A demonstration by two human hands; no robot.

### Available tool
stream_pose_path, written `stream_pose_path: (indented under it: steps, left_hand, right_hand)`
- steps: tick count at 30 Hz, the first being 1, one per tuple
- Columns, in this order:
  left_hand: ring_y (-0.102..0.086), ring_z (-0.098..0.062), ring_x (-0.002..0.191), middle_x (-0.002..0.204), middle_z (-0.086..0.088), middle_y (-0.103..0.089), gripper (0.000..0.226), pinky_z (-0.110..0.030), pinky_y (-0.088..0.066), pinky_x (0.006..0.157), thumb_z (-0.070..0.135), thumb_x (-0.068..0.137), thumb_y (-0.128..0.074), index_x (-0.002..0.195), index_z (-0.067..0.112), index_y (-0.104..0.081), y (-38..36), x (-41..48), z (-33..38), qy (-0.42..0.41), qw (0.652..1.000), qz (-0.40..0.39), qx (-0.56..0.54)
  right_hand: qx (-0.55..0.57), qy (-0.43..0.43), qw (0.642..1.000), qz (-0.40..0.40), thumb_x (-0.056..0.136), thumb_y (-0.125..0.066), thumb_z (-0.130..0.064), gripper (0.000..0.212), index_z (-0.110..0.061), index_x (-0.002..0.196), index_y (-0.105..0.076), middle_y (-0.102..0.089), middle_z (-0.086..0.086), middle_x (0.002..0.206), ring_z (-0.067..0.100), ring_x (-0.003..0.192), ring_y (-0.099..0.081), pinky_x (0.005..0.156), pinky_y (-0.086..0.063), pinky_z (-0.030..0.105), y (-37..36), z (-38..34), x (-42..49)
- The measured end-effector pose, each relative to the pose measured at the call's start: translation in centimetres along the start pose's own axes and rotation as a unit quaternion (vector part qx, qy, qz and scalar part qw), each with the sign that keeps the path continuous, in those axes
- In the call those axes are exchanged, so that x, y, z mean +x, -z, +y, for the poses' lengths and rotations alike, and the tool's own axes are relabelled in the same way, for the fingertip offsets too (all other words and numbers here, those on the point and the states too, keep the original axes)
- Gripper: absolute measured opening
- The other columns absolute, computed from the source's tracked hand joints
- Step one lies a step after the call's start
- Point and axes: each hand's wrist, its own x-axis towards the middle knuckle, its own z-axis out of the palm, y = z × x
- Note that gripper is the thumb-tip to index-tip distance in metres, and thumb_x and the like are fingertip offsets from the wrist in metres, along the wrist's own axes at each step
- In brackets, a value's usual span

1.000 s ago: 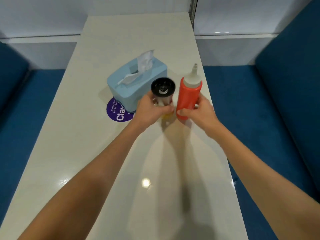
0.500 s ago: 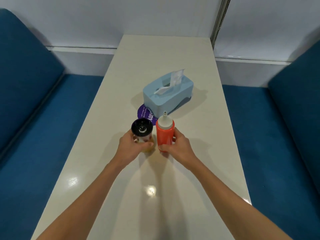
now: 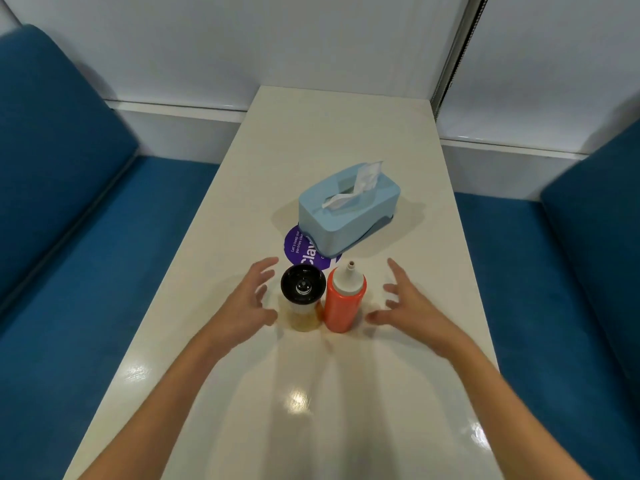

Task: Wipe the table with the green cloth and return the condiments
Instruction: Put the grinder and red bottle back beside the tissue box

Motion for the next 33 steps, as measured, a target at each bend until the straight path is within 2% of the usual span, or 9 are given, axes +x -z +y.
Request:
stream_pose_path:
  steps: [2, 5, 10, 13, 17, 19, 24, 28, 33]
  left_hand:
    - [-0.045, -0.012, 0.128, 0.136, 0.006, -0.049, 0.073, -0.027, -0.042, 0.09, -0.02, 0.077, -0.048, 0.129, 0.03, -0.05, 3.2, 0.8, 1.1, 0.017, 0.998, 0.059, 0.007]
    - [-0.056, -0.016, 0.116, 0.124, 0.005, -0.06, 0.043, -0.032, -0.043, 0.092, -0.004, 0.089, -0.054, 0.12, 0.025, -0.06, 5.3, 3.4, 3.6, 0.011, 0.991, 0.122, 0.056]
    - [-0.063, -0.015, 0.099, 0.112, -0.004, -0.066, 0.017, -0.03, -0.048, 0.082, 0.017, 0.092, -0.058, 0.109, 0.014, -0.062, 2.6, 10.0, 7.4, 0.08, 0.996, 0.034, 0.036]
    - [-0.064, -0.021, 0.096, 0.104, -0.008, -0.065, 0.022, -0.032, -0.051, 0.08, 0.016, 0.089, -0.057, 0.108, 0.006, -0.06, 0.6, 12.3, 8.1, 0.139, 0.99, -0.001, 0.037]
    - [-0.064, -0.026, 0.101, 0.108, -0.014, -0.065, 0.027, -0.033, -0.051, 0.08, 0.009, 0.089, -0.054, 0.115, 0.003, -0.057, -0.6, 13.4, 8.2, 0.146, 0.989, 0.005, -0.025]
    - [-0.063, -0.026, 0.096, 0.104, -0.014, -0.064, 0.027, -0.032, -0.049, 0.075, 0.008, 0.088, -0.053, 0.114, 0.003, -0.058, -0.6, 13.6, 8.1, 0.137, 0.99, 0.009, -0.044]
    - [-0.054, -0.026, 0.083, 0.089, -0.009, -0.056, 0.008, -0.036, -0.048, 0.079, 0.007, 0.084, -0.051, 0.09, 0.01, -0.055, 0.4, 13.2, 7.4, 0.122, 0.991, 0.036, -0.029]
    - [-0.057, -0.024, 0.088, 0.104, -0.01, -0.061, 0.029, -0.033, -0.051, 0.079, 0.007, 0.086, -0.048, 0.112, 0.007, -0.061, 1.2, 12.1, 6.6, 0.108, 0.994, 0.027, -0.011]
    - [-0.063, -0.019, 0.094, 0.111, -0.005, -0.068, 0.037, -0.026, -0.049, 0.075, 0.005, 0.09, -0.045, 0.121, 0.02, -0.06, 1.7, 9.7, 6.0, 0.09, 0.996, 0.003, 0.001]
  right_hand:
    - [-0.01, -0.008, 0.998, 0.056, 0.077, -0.077, -0.016, 0.089, -0.03, 0.147, -0.026, -0.044, 0.007, 0.14, 0.023, 0.12, -0.049, 0.093, -0.042, 0.033, 4.4, -0.8, 1.4]
    - [-0.021, 0.001, 0.99, 0.14, 0.083, -0.072, -0.018, 0.067, -0.024, 0.14, -0.039, -0.047, 0.01, 0.137, 0.026, 0.118, -0.05, 0.1, -0.044, 0.044, 8.9, -3.1, 5.3]
    - [-0.032, 0.018, 0.981, 0.193, 0.094, -0.053, -0.014, 0.06, -0.014, 0.148, -0.026, -0.033, 0.013, 0.15, 0.029, 0.131, -0.039, 0.094, -0.035, 0.031, 9.8, -8.0, 13.0]
    - [-0.053, -0.007, 0.983, 0.177, 0.097, -0.041, -0.01, 0.054, -0.006, 0.147, -0.023, -0.032, 0.015, 0.149, 0.03, 0.131, -0.036, 0.096, -0.035, 0.032, 8.4, -8.9, 15.4]
    - [-0.069, 0.003, 0.979, 0.194, 0.092, -0.034, -0.004, 0.038, -0.001, 0.129, -0.045, -0.05, 0.012, 0.125, 0.028, 0.104, -0.047, 0.076, -0.041, 0.028, 6.7, -8.5, 16.0]
    - [-0.048, 0.007, 0.974, 0.223, 0.092, -0.035, -0.003, 0.038, 0.0, 0.128, -0.045, -0.05, 0.012, 0.119, 0.025, 0.101, -0.047, 0.08, -0.042, 0.031, 6.2, -7.9, 15.1]
    - [-0.046, 0.026, 0.972, 0.228, 0.091, -0.04, -0.005, 0.031, 0.001, 0.12, -0.049, -0.054, 0.015, 0.115, 0.023, 0.093, -0.048, 0.075, -0.042, 0.032, 4.2, -5.8, 11.1]
    - [-0.005, 0.035, 0.972, 0.232, 0.091, -0.044, -0.003, 0.034, -0.005, 0.124, -0.05, -0.055, 0.009, 0.117, 0.018, 0.096, -0.049, 0.077, -0.042, 0.027, 1.9, -4.1, 7.5]
    - [0.023, 0.034, 0.972, 0.233, 0.089, -0.044, 0.001, 0.037, -0.006, 0.125, -0.051, -0.057, 0.009, 0.121, 0.015, 0.099, -0.048, 0.077, -0.038, 0.023, 0.3, -3.1, 4.9]
